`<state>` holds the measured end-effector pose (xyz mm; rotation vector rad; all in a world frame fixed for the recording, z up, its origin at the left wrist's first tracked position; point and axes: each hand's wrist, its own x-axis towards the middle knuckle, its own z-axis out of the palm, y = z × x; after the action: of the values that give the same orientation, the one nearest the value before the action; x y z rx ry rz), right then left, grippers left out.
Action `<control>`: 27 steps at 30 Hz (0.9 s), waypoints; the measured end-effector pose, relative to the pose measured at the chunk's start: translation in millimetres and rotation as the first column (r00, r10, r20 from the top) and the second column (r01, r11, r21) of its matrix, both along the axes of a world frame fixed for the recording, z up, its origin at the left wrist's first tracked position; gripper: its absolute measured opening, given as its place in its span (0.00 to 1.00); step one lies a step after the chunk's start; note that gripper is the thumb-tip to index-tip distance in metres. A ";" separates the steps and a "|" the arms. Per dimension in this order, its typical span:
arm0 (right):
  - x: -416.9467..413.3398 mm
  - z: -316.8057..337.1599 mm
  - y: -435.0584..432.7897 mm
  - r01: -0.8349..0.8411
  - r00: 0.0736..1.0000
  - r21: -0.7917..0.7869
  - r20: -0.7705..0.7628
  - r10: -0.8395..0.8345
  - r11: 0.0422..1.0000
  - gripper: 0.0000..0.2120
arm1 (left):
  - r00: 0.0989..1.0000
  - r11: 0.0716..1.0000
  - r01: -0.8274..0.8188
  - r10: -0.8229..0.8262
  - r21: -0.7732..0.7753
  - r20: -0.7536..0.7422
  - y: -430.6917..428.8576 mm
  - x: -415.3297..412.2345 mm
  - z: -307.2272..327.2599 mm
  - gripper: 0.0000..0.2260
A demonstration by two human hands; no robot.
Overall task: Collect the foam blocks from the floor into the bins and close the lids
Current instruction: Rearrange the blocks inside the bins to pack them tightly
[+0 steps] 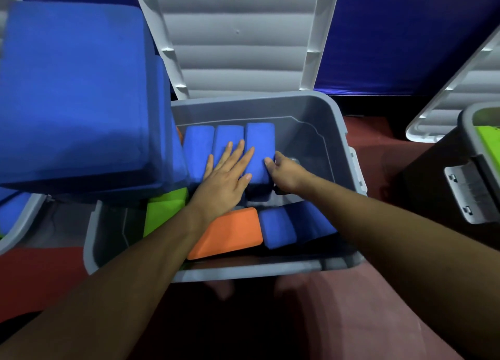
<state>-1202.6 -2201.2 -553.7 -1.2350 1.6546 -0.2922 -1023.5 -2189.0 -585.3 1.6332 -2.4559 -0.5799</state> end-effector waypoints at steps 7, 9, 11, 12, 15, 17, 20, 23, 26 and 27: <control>-45.1 41.3 0.4 -0.537 0.742 0.218 -0.339 0.579 0.815 0.28 | 0.989 0.999 0.010 -0.016 0.045 0.145 -9.4 -3.6 -5.4 0.23; -53.1 51.6 9.8 -0.611 0.568 0.433 -0.343 0.748 0.663 0.42 | 0.987 0.999 0.007 -0.014 0.045 0.158 -7.9 -5.7 -3.3 0.23; -53.8 42.3 26.4 -0.624 0.439 0.557 -0.331 0.835 0.549 0.47 | 0.987 0.999 -0.003 -0.004 0.043 0.162 -5.9 -6.8 -1.9 0.23; -52.8 34.1 34.0 -0.630 0.392 0.559 -0.369 0.843 0.538 0.47 | 0.987 0.999 -0.005 -0.002 0.046 0.160 -5.7 -6.8 -1.6 0.23; -56.8 22.8 42.1 -0.662 0.395 0.426 -0.500 0.770 0.616 0.45 | 0.990 0.998 -0.010 0.001 0.069 0.139 -8.6 -5.9 0.1 0.23; -63.6 27.4 41.1 -0.675 0.441 0.340 -0.526 0.727 0.655 0.41 | 0.990 0.998 -0.019 0.009 0.068 0.141 -9.5 -7.0 -0.7 0.23; -68.4 35.7 37.9 -0.683 0.473 0.191 -0.620 0.626 0.705 0.36 | 0.988 0.997 -0.029 0.018 0.071 0.156 -11.1 -10.7 -2.0 0.23; -71.2 32.0 37.9 -0.589 0.604 0.125 -0.589 0.537 0.799 0.36 | 0.988 0.996 -0.041 0.029 0.078 0.149 -11.1 -12.0 -0.6 0.23; -70.0 20.9 41.0 -0.376 0.856 -0.022 -0.390 0.339 0.926 0.28 | 0.991 0.995 -0.040 0.029 0.086 0.130 -10.7 -11.8 0.5 0.23; -68.0 16.4 41.7 -0.281 0.914 -0.072 -0.325 0.244 0.957 0.25 | 0.991 0.995 -0.040 0.029 0.087 0.128 -10.8 -11.4 0.6 0.23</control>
<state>-1270.6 -2159.5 -537.3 -1.6429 1.7274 -0.0247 -1034.9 -2199.7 -584.7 1.7958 -2.5179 -0.6072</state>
